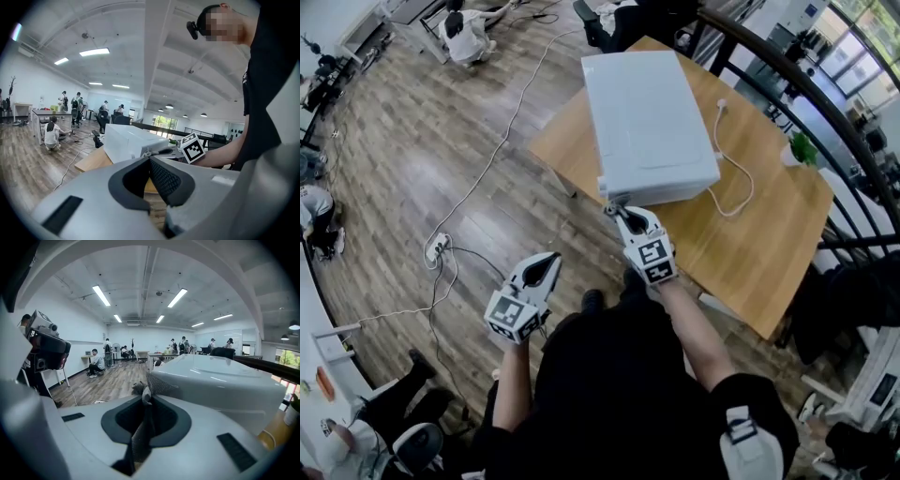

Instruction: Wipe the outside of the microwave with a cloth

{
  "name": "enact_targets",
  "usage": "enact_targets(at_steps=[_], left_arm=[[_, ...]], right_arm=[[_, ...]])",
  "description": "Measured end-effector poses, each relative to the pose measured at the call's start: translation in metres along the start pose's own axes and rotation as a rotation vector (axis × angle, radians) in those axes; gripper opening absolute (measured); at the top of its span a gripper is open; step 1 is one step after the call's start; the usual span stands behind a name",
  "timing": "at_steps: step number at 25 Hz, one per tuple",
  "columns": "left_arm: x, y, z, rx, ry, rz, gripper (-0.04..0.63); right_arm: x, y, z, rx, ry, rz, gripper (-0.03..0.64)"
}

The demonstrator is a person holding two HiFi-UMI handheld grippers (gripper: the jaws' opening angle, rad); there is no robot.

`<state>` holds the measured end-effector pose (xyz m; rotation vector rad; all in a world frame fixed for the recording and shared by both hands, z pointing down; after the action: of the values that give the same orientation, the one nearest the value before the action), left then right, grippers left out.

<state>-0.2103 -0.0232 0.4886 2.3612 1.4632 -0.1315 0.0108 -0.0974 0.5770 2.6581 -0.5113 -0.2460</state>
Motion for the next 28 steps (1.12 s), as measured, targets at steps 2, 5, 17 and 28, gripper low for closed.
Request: enact_targets(at_steps=[2, 5, 17, 28], left_arm=[[0.000, -0.001, 0.000, 0.008, 0.007, 0.015, 0.000], [-0.002, -0.005, 0.000, 0.003, 0.008, 0.043, 0.000], [0.002, 0.010, 0.003, -0.004, -0.009, 0.085, 0.000], [0.010, 0.032, 0.007, 0.004, -0.007, 0.087, 0.000]], right_arm=[[0.003, 0.004, -0.001, -0.003, -0.002, 0.005, 0.031], [0.006, 0.013, 0.000, -0.001, 0.014, 0.012, 0.031], [0.018, 0.024, 0.002, 0.013, 0.057, 0.039, 0.031], [0.033, 0.020, 0.000, 0.018, 0.053, 0.039, 0.029]])
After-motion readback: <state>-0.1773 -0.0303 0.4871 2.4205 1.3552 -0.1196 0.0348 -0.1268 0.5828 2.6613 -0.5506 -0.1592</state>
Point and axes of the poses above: the fingertips, and each gripper's own axes: y forward along the fingers, x to its right, z out of its top, the point moved 6 cm from there along -y, backward along the fingers, and after that the axes turned 12 degrees about -z, right-handed, at the moved point
